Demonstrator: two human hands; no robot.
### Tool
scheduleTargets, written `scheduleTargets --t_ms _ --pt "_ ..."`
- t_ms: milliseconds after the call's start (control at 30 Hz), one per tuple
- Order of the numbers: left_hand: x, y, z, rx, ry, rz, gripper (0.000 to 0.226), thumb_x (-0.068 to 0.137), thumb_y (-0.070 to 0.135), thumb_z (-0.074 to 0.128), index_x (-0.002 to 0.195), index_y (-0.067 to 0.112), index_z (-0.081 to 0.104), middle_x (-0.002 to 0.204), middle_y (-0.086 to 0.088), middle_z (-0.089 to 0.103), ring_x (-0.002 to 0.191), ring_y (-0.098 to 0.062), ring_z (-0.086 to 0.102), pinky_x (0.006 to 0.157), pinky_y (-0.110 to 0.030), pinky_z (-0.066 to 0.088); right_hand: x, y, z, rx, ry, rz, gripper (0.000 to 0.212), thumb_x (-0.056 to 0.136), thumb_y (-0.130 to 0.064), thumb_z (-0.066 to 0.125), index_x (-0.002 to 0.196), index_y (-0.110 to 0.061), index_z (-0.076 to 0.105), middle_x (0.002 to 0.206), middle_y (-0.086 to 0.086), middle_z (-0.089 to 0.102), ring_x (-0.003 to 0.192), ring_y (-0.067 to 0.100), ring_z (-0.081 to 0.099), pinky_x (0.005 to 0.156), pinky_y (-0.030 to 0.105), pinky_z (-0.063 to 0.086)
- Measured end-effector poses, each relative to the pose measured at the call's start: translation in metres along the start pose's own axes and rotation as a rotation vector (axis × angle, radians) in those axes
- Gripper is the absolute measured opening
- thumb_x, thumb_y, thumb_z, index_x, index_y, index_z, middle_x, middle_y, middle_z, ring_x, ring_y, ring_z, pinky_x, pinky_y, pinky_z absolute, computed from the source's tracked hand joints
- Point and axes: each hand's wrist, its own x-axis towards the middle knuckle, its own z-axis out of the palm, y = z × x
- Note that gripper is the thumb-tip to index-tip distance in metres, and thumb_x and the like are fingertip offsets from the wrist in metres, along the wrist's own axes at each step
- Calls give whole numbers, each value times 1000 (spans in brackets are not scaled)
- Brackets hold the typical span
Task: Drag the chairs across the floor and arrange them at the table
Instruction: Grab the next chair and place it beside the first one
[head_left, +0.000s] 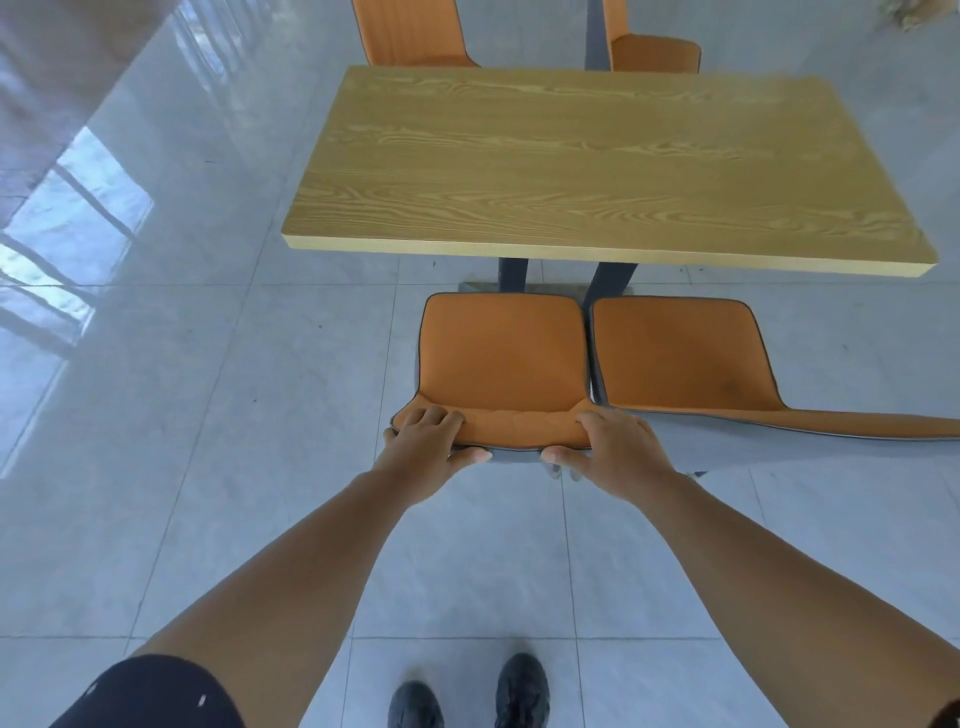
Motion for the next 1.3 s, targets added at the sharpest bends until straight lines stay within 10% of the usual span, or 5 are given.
scheduleTargets --t_ms 767,1300 --pt "-11 21 21 -3 44 -50 64 88 75 36 121 21 47 128 -1 50 127 -29 39 97 -53 40 -14 16 -2 12 -56 -10 113 61 -97 20 136 -20 52 139 -2 55 130 20 46 111 42 34" --pt "-20 35 9 59 -59 -216 72 87 77 33 133 21 38 150 -9 36 144 -35 25 111 -69 26 -29 -8 -1 -129 -26 118 89 80 -86 28 135 -18 46 140 2 50 135 24 39 109 45 29"
